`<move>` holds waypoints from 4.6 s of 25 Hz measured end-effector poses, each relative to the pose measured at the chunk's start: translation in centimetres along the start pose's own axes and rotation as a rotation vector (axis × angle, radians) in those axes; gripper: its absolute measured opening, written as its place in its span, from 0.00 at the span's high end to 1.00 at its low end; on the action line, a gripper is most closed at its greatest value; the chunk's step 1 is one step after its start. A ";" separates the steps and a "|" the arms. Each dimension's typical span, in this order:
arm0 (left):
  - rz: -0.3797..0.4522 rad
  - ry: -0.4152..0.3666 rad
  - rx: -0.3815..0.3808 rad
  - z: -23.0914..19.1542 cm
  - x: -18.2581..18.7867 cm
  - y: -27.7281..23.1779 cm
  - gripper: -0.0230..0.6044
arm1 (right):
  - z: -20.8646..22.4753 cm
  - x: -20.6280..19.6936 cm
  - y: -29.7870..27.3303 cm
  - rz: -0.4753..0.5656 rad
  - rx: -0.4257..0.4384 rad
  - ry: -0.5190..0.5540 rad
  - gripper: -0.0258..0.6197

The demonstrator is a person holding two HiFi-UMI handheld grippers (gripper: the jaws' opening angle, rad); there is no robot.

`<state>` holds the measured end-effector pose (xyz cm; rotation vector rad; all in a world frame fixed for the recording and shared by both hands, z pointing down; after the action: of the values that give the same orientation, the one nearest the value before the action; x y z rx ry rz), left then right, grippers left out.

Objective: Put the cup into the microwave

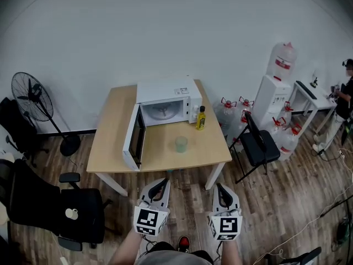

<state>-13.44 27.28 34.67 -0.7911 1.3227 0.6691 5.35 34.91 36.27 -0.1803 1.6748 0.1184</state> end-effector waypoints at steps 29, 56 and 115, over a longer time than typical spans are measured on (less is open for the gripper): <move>-0.105 0.083 0.056 -11.8 -5.4 -15.5 0.93 | -0.1 -5.6 -19.9 -0.097 0.118 -0.042 0.93; -0.260 0.235 -0.115 -17.4 -20.2 -30.9 0.43 | 0.2 -19.6 -33.3 -0.369 0.098 -0.087 0.93; -0.253 0.187 -0.101 -20.4 -18.4 -35.2 0.35 | -0.4 -17.2 -36.9 -0.371 0.091 -0.073 0.93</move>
<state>0.74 -9.39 55.76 -1.1042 1.3350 0.4717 13.70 -0.58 54.49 -0.4089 1.5438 -0.2276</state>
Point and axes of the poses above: the fingertips, and each gripper's own axes: y backward along the fingers, z to its right, x out of its top, the point moved 4 cm from there along y, backward along the fingers, and after that the axes turned 9 degrees about -x, right-handed, at the moved point
